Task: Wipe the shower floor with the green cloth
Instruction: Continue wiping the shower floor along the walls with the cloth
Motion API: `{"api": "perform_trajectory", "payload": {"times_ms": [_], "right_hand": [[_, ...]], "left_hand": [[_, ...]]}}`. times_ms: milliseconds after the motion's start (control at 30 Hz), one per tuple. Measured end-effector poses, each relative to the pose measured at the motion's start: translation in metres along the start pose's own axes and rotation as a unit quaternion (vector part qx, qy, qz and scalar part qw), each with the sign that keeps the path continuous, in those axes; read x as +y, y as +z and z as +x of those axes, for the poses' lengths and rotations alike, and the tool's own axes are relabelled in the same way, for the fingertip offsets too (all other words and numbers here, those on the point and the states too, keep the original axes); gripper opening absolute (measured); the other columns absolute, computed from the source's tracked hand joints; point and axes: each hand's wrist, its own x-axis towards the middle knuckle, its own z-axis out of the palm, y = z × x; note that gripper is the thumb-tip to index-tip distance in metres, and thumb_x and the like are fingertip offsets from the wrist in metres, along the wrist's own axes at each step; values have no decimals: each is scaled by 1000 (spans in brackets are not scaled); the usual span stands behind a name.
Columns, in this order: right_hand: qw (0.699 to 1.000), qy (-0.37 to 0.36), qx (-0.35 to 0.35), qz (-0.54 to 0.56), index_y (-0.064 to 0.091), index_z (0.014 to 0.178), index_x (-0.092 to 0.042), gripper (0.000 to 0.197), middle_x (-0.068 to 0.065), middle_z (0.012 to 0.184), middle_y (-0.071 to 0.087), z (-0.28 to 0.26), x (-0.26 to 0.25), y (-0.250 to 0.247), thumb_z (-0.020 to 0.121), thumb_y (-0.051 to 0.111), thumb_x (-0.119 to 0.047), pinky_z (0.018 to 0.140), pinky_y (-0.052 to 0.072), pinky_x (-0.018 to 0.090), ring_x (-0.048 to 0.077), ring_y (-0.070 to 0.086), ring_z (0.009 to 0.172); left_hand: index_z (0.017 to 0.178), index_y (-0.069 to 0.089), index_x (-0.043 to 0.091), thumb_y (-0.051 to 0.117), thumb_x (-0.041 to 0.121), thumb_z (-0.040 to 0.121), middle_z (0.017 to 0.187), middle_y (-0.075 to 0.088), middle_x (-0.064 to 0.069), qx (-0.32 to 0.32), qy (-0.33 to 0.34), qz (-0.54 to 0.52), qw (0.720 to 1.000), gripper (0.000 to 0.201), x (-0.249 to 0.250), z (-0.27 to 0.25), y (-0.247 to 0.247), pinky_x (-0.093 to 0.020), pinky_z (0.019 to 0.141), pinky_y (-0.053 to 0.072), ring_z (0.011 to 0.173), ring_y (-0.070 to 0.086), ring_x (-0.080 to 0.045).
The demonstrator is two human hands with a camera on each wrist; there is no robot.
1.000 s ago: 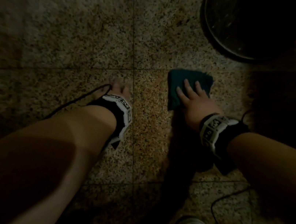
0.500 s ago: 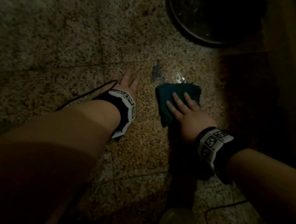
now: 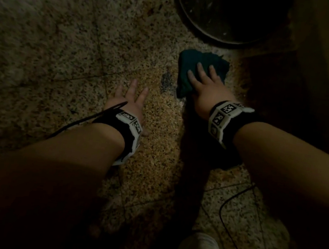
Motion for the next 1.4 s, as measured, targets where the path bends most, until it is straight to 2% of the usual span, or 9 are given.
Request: {"api": "perform_trajectory", "payload": {"times_ms": [200, 300, 367, 600, 767, 900, 1100, 1300, 1400], "right_hand": [[1000, -7, -21, -19, -7, 150, -35, 69, -6, 156, -22, -38, 26, 27, 100, 34, -12, 117, 3, 40, 24, -18, 144], [998, -1, -49, -26, -9, 150, -35, 70, -8, 155, -24, -63, 45, 46, 100, 35, -13, 117, 8, 40, 23, -20, 144], [998, 3, -58, -34, -9, 150, -35, 69, -8, 155, -25, -79, 54, 56, 100, 36, -18, 116, 13, 40, 23, -19, 144], [996, -8, -71, -52, -12, 149, -35, 72, -7, 155, -25, -87, 60, 55, 99, 37, -20, 116, 16, 36, 22, -18, 144], [998, 20, -41, -47, -12, 149, -35, 71, -7, 156, -23, -75, 56, 44, 99, 36, -17, 114, 19, 36, 22, -16, 145], [999, 53, -11, -7, -12, 149, -36, 73, -7, 156, -22, -42, 60, 26, 98, 37, -17, 118, 15, 40, 22, -15, 145], [995, 83, 11, 45, -7, 149, -38, 67, -10, 157, -19, -17, 60, 6, 100, 36, -22, 116, 14, 44, 23, -13, 146], [997, 69, -12, 35, -8, 150, -35, 70, -7, 157, -19, -29, 69, 18, 99, 36, -15, 118, 15, 45, 25, -12, 145], [996, 77, -25, 38, -9, 150, -36, 72, -8, 157, -21, -53, 84, 43, 99, 38, -15, 117, 16, 44, 25, -13, 145]], "left_hand": [[144, -28, 26, 61, 68, 75, 153, -30, -4, -2, -14, -8, 1000, 120, 4, -5, -8, -49, 108, 30, 144, -7, -34], [150, -12, 18, 57, 49, 90, 157, -15, -10, 26, -10, -44, 999, 97, 14, -11, -13, -48, 110, 26, 144, 3, -35], [151, -4, 12, 50, 52, 93, 157, -6, -15, 55, 8, -39, 998, 89, 23, -17, -21, -44, 112, 21, 144, 8, -33], [151, -10, 14, 46, 45, 97, 157, -16, -8, 60, 48, 25, 997, 84, 48, -24, -25, -40, 115, 14, 145, -2, -29], [150, -10, 14, 40, 72, 85, 157, -13, -12, 59, 36, 59, 996, 100, 60, -3, -21, -47, 114, 14, 144, -2, -37], [151, 0, 12, 51, 61, 86, 156, -12, -17, 69, 34, 2, 997, 96, 66, 21, -10, -55, 114, 18, 142, -2, -42], [149, -12, 7, 48, 87, 61, 155, -21, -16, 28, 10, 55, 998, 132, 69, 22, -9, -47, 112, 27, 141, -14, -44], [149, -10, 8, 47, 87, 61, 155, -22, -15, 8, 3, 91, 996, 132, 72, 12, -16, -52, 115, 15, 141, -17, -42], [150, -7, 8, 49, 81, 71, 156, -15, -14, 29, -11, 77, 997, 121, 74, 9, -20, -48, 116, 14, 143, -7, -38]]}}
